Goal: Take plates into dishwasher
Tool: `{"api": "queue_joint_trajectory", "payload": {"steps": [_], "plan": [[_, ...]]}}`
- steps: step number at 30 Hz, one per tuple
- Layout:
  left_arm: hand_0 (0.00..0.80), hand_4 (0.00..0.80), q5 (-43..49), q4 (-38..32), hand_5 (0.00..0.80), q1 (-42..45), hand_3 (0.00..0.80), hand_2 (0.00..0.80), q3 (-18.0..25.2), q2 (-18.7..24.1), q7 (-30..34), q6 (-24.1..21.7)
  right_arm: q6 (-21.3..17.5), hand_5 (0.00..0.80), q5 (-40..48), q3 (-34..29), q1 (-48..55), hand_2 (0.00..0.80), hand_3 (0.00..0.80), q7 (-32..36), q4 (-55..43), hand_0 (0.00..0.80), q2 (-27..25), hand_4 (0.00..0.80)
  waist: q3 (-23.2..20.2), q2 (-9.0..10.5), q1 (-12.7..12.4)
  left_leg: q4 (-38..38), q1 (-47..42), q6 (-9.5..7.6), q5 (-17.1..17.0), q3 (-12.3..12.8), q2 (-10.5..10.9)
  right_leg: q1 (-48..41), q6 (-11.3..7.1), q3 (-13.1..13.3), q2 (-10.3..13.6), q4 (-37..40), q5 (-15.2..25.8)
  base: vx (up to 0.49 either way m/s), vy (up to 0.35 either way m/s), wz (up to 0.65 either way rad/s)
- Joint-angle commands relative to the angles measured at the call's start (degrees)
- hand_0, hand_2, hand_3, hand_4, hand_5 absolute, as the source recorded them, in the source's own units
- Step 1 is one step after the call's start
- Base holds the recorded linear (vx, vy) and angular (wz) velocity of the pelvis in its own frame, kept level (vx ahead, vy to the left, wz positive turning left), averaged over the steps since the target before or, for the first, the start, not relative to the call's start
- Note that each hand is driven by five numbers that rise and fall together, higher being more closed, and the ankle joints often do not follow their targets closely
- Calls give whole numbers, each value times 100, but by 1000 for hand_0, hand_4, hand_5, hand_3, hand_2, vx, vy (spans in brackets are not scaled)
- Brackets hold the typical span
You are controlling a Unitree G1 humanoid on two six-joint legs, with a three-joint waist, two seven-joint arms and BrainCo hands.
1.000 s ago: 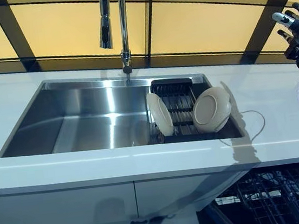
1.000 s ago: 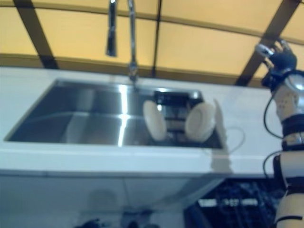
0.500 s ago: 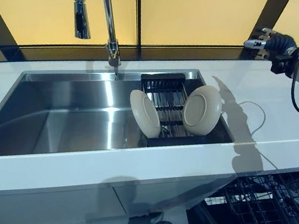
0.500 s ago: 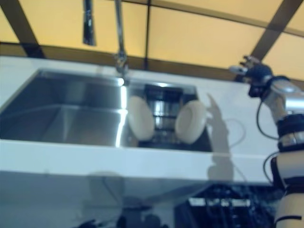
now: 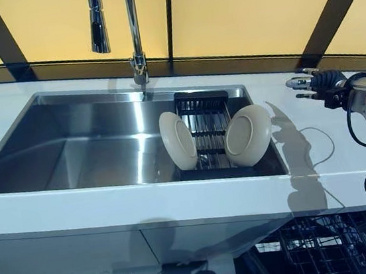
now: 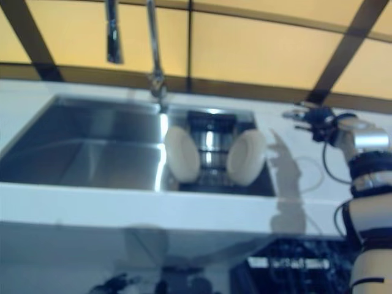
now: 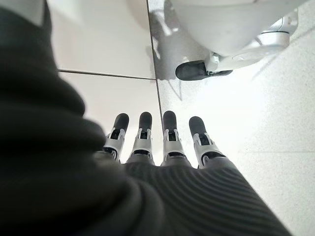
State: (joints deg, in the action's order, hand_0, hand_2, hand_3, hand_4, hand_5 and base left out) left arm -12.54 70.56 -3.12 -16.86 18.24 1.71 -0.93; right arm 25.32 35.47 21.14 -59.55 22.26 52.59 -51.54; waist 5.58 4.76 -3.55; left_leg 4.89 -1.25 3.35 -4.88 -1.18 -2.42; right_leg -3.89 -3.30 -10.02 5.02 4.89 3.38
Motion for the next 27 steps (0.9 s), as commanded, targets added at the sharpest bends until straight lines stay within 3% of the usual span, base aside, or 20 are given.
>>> {"api": "queue_joint_trajectory", "payload": {"steps": [1, 27], "plan": [[0, 0, 29, 312, 0, -159, 0, 0, -152, 99, 43, -194, -42, 0, -62, 198, -499, 0, 0, 206, 205, 0, -132, 0, -207, 198, -107, 11, -180, -70, 304, 245, 43, 207, -343, 25, 306, 11, 433, 0, 0, 0], [0, 0, 42, 340, 0, 17, 0, 0, -196, 73, 81, -290, 314, 0, -542, 548, -557, 0, 0, 731, 261, 0, 77, 0, -177, 249, -188, 11, -203, -20, 341, 253, 5, 145, -351, -8, 327, 11, 348, 2, -1, 0]]}}
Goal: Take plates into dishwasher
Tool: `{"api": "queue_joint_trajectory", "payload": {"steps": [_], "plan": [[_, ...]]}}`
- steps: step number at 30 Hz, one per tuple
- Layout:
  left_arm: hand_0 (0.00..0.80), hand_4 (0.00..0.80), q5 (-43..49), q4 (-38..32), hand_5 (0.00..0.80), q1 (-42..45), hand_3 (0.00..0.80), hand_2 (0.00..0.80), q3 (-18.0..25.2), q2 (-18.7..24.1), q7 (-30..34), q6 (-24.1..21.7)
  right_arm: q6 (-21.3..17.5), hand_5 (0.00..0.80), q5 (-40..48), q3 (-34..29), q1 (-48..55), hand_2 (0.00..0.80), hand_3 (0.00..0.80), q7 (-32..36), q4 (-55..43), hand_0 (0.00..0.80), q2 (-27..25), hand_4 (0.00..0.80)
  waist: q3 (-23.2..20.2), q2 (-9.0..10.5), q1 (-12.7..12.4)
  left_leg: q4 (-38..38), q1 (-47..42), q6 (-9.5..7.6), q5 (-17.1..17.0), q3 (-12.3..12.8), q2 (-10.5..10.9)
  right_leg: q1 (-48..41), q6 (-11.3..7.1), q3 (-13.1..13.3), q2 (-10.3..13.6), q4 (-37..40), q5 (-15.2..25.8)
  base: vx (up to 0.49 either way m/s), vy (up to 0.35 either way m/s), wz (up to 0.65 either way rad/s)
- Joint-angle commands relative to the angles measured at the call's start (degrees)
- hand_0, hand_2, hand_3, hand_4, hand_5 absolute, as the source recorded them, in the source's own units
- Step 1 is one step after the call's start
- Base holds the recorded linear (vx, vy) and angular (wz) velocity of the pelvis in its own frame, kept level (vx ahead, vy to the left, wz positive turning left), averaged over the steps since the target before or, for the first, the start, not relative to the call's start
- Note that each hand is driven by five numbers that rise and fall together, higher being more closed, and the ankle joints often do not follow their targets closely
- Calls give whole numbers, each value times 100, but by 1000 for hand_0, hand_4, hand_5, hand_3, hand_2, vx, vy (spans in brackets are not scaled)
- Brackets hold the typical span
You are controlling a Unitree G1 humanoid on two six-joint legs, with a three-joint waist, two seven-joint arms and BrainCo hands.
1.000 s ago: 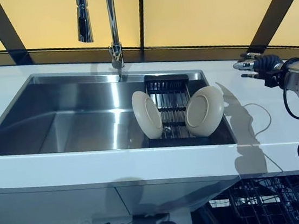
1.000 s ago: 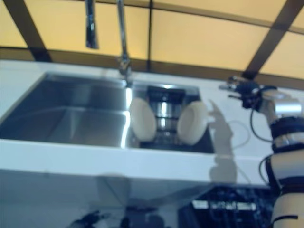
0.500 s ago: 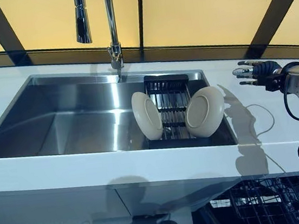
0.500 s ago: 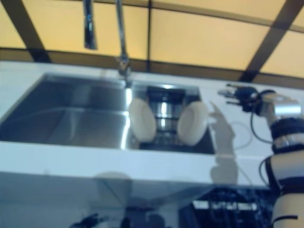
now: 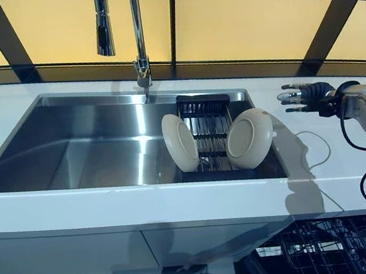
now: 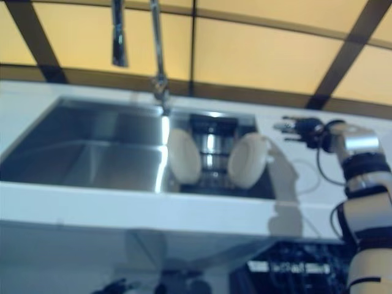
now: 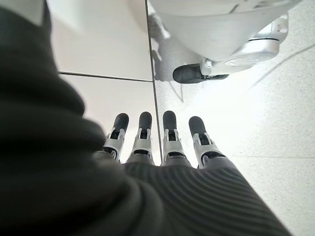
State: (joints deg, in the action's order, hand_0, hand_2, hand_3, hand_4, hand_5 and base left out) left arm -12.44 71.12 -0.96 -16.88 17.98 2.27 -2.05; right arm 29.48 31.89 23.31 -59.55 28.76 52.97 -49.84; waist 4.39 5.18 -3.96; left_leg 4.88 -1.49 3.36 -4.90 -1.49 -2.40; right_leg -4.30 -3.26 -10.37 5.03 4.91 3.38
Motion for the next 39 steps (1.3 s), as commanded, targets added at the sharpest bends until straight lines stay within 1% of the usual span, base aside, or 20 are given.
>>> {"api": "queue_joint_trajectory", "payload": {"steps": [1, 19, 28, 39], "plan": [[0, 0, 17, 273, 0, -196, 0, 0, -204, 93, 14, -170, -81, 0, -231, 359, -557, 0, 0, 120, 216, 0, -94, 0, -53, 208, -147, 12, -183, -22, 347, 288, 4, 183, -356, 29, 328, 9, 347, 0, 0, 0], [0, 0, 14, 238, 0, -156, 0, 0, -187, 115, -3, -187, -22, 0, -626, 559, -616, 0, 0, 440, 274, 0, -35, 0, -10, 249, -187, 12, -197, -14, 346, 281, 2, 146, -348, 24, 319, 9, 321, 0, 0, 0], [0, 0, -6, 192, 0, -164, 0, 0, -218, 107, -18, -171, 36, 0, -691, 624, -589, 0, 0, 410, 153, 0, 44, 0, 2, 258, -192, 12, -200, -6, 341, 282, -1, 140, -351, 22, 322, 9, 323, 0, 0, 0], [0, 0, 12, 224, 0, -173, 0, 0, -159, 118, -6, -186, 121, 0, -768, 662, -578, 0, 0, 473, 33, 0, 70, 0, -4, 288, -186, 12, -197, -5, 339, 287, 11, 147, -354, 24, 318, 9, 331, 0, 0, 0]]}}
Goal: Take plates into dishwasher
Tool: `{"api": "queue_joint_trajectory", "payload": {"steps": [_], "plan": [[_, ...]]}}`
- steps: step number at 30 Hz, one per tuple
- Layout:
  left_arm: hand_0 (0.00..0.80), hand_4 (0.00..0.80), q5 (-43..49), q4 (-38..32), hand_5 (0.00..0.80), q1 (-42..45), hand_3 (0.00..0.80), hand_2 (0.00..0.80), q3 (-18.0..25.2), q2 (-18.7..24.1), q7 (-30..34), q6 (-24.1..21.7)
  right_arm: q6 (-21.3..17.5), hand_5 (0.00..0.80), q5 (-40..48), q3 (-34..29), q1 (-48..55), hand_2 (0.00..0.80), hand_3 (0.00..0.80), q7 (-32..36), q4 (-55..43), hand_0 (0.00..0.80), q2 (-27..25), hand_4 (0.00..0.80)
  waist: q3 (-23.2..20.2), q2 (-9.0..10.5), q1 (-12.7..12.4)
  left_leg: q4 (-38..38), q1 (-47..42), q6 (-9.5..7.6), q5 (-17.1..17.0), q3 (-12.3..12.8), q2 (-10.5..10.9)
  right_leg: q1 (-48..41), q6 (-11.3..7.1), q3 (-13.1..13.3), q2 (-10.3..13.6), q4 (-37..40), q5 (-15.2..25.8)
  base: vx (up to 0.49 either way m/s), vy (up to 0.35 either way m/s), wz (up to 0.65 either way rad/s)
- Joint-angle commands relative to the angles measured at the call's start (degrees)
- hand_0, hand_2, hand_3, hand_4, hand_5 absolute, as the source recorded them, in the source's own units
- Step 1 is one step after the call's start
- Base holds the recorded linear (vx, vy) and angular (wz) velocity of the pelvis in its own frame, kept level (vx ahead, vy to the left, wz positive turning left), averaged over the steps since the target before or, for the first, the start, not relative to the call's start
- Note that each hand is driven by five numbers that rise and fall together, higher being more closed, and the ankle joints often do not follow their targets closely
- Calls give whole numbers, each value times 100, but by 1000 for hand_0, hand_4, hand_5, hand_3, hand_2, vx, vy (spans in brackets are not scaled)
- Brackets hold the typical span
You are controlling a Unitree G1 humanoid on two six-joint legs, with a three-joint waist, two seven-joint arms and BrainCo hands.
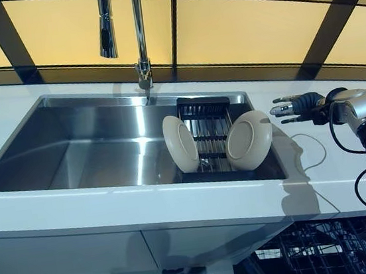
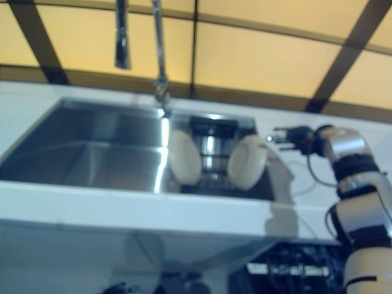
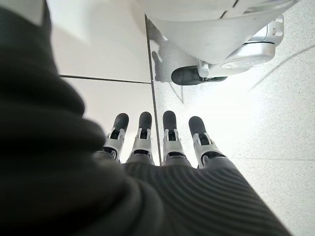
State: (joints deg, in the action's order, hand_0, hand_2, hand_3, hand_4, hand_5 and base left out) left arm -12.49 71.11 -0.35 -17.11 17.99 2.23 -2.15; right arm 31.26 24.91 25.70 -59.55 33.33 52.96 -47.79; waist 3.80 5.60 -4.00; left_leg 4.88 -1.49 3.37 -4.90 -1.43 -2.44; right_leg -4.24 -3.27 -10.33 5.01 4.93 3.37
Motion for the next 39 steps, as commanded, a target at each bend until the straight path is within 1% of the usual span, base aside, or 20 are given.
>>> {"api": "queue_joint_trajectory", "payload": {"steps": [1, 13, 25, 39], "plan": [[0, 0, 11, 224, 0, -247, 0, 0, -143, 117, -5, -161, -55, 0, -79, 431, -581, 0, 0, 27, 41, 0, -126, 0, 57, 250, -182, 12, -199, -7, 337, 281, 18, 139, -352, 18, 321, 7, 335, 0, 0, 0], [0, 0, 11, 194, 0, -223, 0, 0, -155, 116, -16, -161, -4, 0, -205, 464, -562, 0, 0, 101, -8, 0, -36, 0, 83, 240, -191, 12, -206, -9, 333, 303, 22, 140, -355, -2, 333, 7, 345, 0, 0, 0], [0, 0, 7, 178, 0, -242, 0, 0, -157, 119, -48, -146, -23, 0, -315, 501, -550, 0, 0, 191, -6, 0, 52, 0, 100, 270, -224, 12, -207, -24, 341, 287, 29, 133, -357, 5, 339, 7, 347, 0, 0, 0], [0, 0, 10, 168, 0, -250, 0, 0, -154, 129, -54, -142, 69, 0, -342, 533, -561, 0, 0, 259, -42, 0, 161, 0, 121, 295, -246, 12, -208, -21, 341, 278, 25, 135, -354, -7, 333, 7, 350, 0, 0, 0]]}}
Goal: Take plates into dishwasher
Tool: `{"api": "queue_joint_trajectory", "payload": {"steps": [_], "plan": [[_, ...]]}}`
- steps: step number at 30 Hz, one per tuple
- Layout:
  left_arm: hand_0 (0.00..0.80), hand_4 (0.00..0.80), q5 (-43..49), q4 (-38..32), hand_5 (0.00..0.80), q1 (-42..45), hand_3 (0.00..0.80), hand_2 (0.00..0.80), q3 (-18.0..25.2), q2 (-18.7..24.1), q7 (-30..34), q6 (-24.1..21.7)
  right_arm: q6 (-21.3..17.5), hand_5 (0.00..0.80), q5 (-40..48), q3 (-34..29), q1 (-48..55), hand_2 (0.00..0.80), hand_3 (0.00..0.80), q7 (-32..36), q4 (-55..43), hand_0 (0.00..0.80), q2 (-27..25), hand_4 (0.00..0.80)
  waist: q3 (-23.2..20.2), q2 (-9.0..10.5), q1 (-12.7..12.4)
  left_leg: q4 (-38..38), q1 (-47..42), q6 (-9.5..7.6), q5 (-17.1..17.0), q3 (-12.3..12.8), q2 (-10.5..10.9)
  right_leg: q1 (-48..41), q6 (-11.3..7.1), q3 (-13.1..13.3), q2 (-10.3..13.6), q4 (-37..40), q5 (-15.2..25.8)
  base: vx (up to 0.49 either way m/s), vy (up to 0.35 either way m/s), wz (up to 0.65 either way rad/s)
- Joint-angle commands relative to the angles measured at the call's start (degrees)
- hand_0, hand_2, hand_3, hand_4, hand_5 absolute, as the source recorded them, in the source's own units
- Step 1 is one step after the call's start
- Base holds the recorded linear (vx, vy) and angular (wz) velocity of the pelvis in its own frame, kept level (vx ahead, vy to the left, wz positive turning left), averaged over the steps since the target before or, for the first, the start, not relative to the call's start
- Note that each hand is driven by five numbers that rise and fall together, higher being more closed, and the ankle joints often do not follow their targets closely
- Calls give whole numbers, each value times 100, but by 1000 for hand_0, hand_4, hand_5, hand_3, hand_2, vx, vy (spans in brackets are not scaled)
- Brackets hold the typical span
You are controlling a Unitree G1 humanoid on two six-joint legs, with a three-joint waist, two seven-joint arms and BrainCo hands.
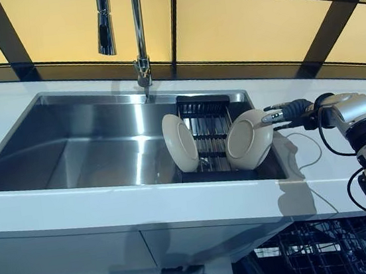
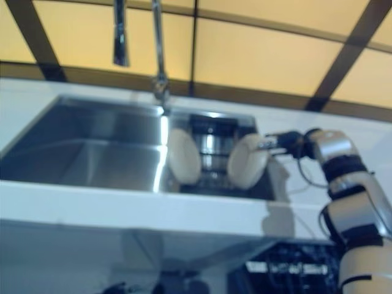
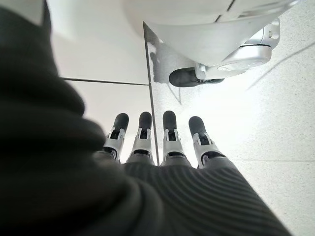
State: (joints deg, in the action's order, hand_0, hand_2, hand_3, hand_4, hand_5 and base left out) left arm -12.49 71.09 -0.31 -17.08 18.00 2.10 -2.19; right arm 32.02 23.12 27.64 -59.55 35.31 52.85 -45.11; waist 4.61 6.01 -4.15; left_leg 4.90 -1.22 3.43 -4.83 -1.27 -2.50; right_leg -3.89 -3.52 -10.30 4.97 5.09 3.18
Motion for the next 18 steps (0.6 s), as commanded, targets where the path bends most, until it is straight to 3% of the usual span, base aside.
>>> {"api": "queue_joint_trajectory", "payload": {"steps": [1, 18], "plan": [[0, 0, 17, 176, 0, -258, 0, 0, -155, 128, -38, -141, 0, 0, -166, 340, -562, 0, 0, 61, -30, 0, -96, 0, 40, 255, -234, 10, -233, -27, 334, 261, 29, 101, -331, -12, 338, -9, 369, 0, 0, 0], [0, 0, 15, 138, 0, -264, 0, 0, -181, 117, -55, -115, 164, 0, -183, 389, -595, 0, 0, 118, -129, 0, 46, 0, 50, 262, -252, 10, -238, -29, 325, 264, 38, 94, -332, -22, 345, -9, 378, 0, 0, 0]]}}
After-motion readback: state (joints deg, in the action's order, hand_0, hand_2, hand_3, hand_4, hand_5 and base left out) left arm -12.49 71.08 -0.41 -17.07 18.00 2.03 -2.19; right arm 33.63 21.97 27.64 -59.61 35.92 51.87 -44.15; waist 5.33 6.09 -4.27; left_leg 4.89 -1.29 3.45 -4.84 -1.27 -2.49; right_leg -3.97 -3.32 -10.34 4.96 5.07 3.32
